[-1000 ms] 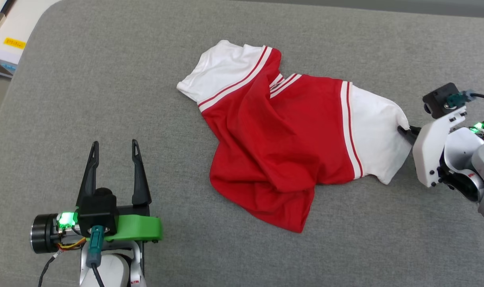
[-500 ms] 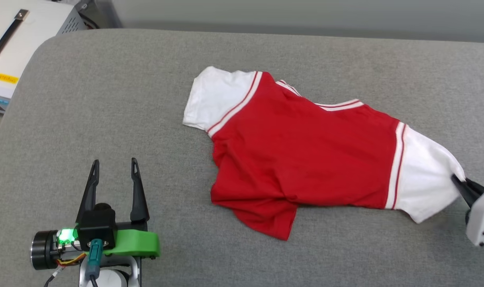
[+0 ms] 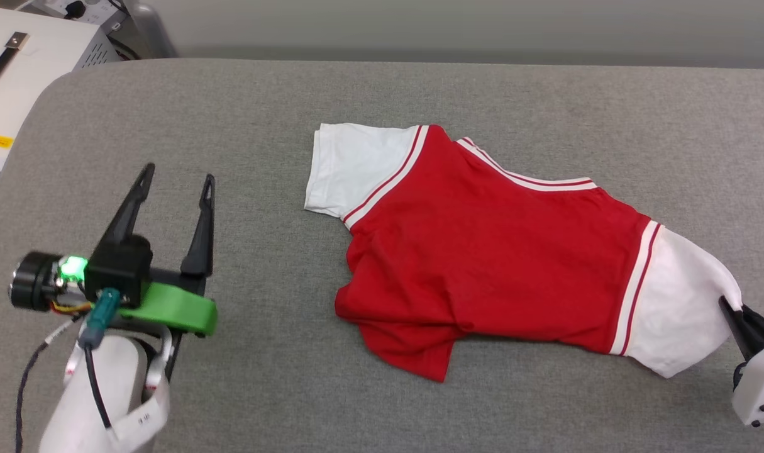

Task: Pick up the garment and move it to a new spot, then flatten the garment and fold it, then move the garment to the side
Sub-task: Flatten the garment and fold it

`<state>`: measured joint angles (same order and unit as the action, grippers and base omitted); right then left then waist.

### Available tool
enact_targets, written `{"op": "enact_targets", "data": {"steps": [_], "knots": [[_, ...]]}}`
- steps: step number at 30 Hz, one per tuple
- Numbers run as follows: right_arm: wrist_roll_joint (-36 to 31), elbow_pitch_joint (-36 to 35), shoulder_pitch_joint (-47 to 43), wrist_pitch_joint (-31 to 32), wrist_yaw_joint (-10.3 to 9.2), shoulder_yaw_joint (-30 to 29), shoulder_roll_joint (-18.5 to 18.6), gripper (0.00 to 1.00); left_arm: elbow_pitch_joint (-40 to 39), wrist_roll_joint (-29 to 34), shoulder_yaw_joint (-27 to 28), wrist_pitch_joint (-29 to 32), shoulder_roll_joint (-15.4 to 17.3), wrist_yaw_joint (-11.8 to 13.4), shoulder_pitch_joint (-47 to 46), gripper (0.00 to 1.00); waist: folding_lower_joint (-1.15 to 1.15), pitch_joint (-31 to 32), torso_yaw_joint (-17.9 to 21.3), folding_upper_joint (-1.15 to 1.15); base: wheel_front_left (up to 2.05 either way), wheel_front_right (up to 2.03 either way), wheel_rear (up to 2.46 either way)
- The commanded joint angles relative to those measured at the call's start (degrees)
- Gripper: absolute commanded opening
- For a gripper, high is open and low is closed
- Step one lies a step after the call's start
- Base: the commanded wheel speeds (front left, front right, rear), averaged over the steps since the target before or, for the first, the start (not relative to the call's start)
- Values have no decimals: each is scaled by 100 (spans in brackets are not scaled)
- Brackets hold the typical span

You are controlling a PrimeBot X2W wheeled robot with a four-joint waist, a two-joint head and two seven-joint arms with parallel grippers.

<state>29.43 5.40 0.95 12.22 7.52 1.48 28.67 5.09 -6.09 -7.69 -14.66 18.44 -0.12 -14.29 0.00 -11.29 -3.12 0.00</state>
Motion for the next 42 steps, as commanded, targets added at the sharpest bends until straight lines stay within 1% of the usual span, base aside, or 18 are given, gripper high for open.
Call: {"op": "enact_targets", "data": {"steps": [1, 4, 5, 7, 8, 10, 11, 15, 16, 18, 21, 23, 25, 29, 33, 36, 40, 42], "knots": [[-183, -260, -95, 56, -3, -102, -113, 0, 169, -98, -45, 64, 143, -245, -386, 100, 0, -71, 80, 0, 0, 0, 0], [-431, -760, -149, 200, -3, -179, -309, 0, 506, -271, -196, 465, 396, -570, -1092, 100, 0, -191, 208, 0, 0, 0, 0], [-503, -932, -158, 255, -3, -189, -371, 0, 635, -444, -293, 734, 468, -650, -1359, 100, 0, -240, 254, 0, 0, 0, 0], [-611, -1212, -153, 346, -3, -180, -453, 0, 750, -827, -464, 1176, 611, -715, -1844, 100, 0, -363, 345, 0, 0, 0, 0], [-650, -1314, -138, 375, -3, -176, -482, 0, 810, -1009, -595, 1444, 694, -726, -2050, 100, 0, -422, 381, 0, 0, 0, 0], [-722, -1510, -87, 430, -3, -148, -532, 0, 856, -1449, -1050, 1985, 946, -732, -2555, 100, 0, -581, 468, 0, 0, 0, 0], [-755, -1595, -46, 444, -3, -129, -554, 0, 919, -1747, -1326, 2359, 1082, -733, -2816, 100, 0, -667, 513, 0, 0, 0, 0], [-845, -1792, 119, 449, -3, -26, -605, 0, 1146, -2840, -2118, 3670, 1447, -735, -3716, 100, 0, -1014, 671, 0, 0, 0, 0], [-858, -1820, 165, 445, -3, 10, -613, 0, 1186, -3022, -2291, 3936, 1525, -735, -3902, 100, 0, -1099, 716, 0, 0, 0, 0], [-878, -1857, 277, 423, -3, 84, -630, 0, 1258, -3383, -2664, 4408, 1656, -736, -4299, 100, 0, -1279, 803, 0, 0, 0, 0], [-899, -1856, 461, 384, -3, 201, -646, 0, 1519, -3951, -3049, 5066, 1703, -736, -4816, 100, 0, -1537, 927, 0, 0, 0, 0], [-907, -1833, 588, 353, -3, 283, -649, 0, 1718, -4204, -3272, 5481, 1724, -736, -5114, 100, 0, -1691, 1011, 0, 0, 0, 0], [-915, -1795, 714, 312, -3, 362, -649, 0, 1921, -4341, -3458, 5778, 1728, -736, -5391, 100, 0, -1834, 1093, 0, 0, 0, 0], [-913, -1682, 919, 219, -3, 506, -657, 0, 2313, -4451, -3827, 6138, 1667, -737, -5792, 100, 0, -2047, 1220, 0, 0, 0, 0], [-906, -1563, 1103, 123, -3, 631, -672, 0, 2644, -4531, -4093, 6208, 1606, -737, -6049, 100, 0, -2197, 1318, 0, 0, 0, 0], [-901, -1491, 1211, 75, -3, 728, -681, 0, 2819, -4496, -4398, 6278, 1627, -737, -6135, 100, 0, -2272, 1362, 0, 0, 0, 0], [-883, -1412, 1291, 9, -3, 796, -673, 0, 2913, -4508, -4904, 6402, 1727, -737, -6124, 100, 0, -2321, 1371, 0, 0, 0, 0], [-872, -1368, 1328, -23, -3, 793, -648, 0, 2937, -4528, -5263, 6409, 1839, -737, -6094, 100, 0, -2324, 1358, 0, 0, 0, 0]]}}
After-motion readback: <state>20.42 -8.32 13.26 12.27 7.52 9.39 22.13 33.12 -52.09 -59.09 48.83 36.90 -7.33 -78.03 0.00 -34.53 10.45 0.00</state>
